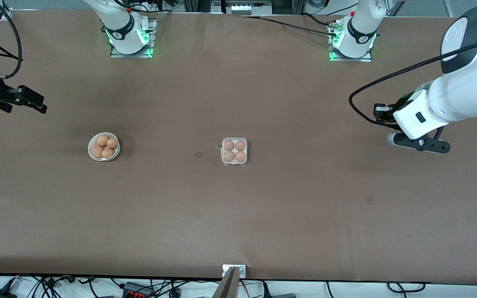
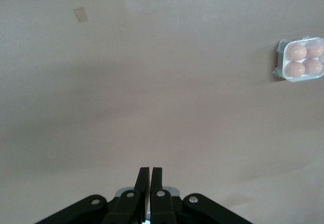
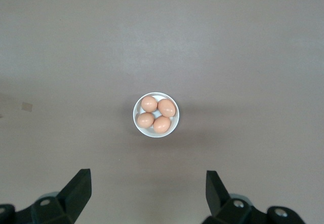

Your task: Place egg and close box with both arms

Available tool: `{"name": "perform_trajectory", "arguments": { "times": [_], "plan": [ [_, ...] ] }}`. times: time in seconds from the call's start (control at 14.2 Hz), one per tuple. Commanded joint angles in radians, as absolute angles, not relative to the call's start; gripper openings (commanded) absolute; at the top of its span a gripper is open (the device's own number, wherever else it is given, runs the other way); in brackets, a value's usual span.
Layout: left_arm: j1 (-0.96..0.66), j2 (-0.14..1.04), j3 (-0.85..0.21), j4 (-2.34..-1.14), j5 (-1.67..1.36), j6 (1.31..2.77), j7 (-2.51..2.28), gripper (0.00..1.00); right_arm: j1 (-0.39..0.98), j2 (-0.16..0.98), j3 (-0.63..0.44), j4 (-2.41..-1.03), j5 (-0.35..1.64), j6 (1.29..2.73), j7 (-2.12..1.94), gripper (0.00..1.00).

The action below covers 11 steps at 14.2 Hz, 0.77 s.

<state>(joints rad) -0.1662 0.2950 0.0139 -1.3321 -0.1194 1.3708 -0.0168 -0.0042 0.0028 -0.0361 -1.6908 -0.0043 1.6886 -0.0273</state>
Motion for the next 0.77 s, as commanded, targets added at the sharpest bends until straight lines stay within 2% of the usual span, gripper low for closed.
{"name": "perform_trajectory", "arguments": {
  "times": [0.0, 0.07, 0.14, 0.21, 0.56, 0.7],
  "plan": [
    [-0.115, 0.267, 0.005, -1.359, -0.104, 1.355, 0.037, 0.32, -0.006, -0.018, -0.034, -1.704, -0.014, 1.695, -0.038, 1.00],
    [-0.115, 0.270, 0.008, -1.355, -0.103, 1.355, 0.035, 0.41, -0.008, -0.017, -0.034, -1.704, -0.014, 1.695, -0.038, 1.00],
    [-0.112, 0.273, 0.012, -1.350, -0.103, 1.355, 0.034, 0.67, -0.008, -0.017, -0.034, -1.704, -0.014, 1.695, -0.038, 1.00],
    [-0.109, 0.275, 0.015, -1.354, -0.103, 1.356, 0.040, 1.00, -0.009, -0.015, -0.034, -1.704, -0.014, 1.700, -0.038, 1.00],
    [-0.081, 0.230, 0.017, -1.364, -0.046, 1.409, 0.025, 1.00, -0.009, -0.012, -0.037, -1.698, -0.012, 1.706, -0.038, 1.00],
    [-0.049, 0.195, 0.017, -1.417, -0.017, 1.437, 0.022, 1.00, -0.008, -0.012, -0.035, -1.690, -0.014, 1.700, -0.038, 1.00]
  ]
}}
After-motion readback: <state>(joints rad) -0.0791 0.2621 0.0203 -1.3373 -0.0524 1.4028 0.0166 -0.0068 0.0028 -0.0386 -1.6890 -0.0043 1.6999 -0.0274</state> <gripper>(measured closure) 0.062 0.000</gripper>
